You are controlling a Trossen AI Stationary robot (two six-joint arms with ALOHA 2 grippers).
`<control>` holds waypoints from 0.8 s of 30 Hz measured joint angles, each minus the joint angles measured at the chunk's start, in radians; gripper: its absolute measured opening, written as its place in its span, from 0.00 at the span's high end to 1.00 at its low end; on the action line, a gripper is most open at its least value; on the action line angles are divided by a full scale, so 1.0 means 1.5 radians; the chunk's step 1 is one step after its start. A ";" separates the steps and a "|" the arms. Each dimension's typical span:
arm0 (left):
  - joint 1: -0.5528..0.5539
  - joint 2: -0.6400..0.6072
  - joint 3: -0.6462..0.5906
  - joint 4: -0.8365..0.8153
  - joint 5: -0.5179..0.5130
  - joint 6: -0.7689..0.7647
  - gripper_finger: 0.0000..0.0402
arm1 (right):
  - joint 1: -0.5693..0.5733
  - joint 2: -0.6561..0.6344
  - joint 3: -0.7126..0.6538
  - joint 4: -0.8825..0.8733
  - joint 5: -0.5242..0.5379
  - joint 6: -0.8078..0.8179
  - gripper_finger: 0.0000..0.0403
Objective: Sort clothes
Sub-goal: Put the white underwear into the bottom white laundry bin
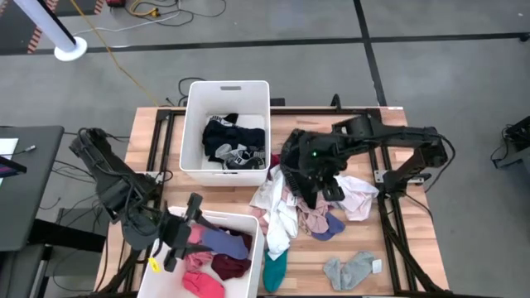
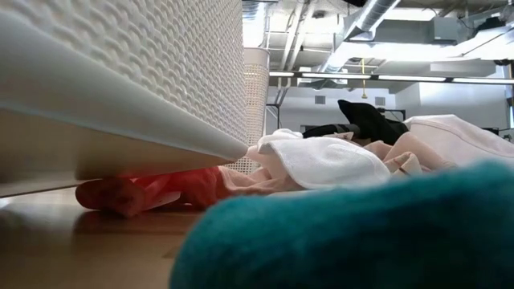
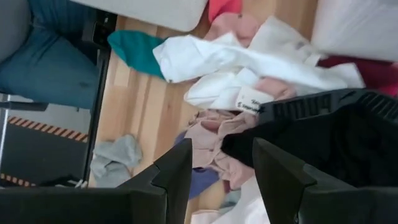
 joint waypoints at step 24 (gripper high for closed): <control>0.000 0.000 -0.172 0.406 0.081 0.219 0.43 | 0.204 -0.193 -0.346 0.098 0.193 0.361 0.55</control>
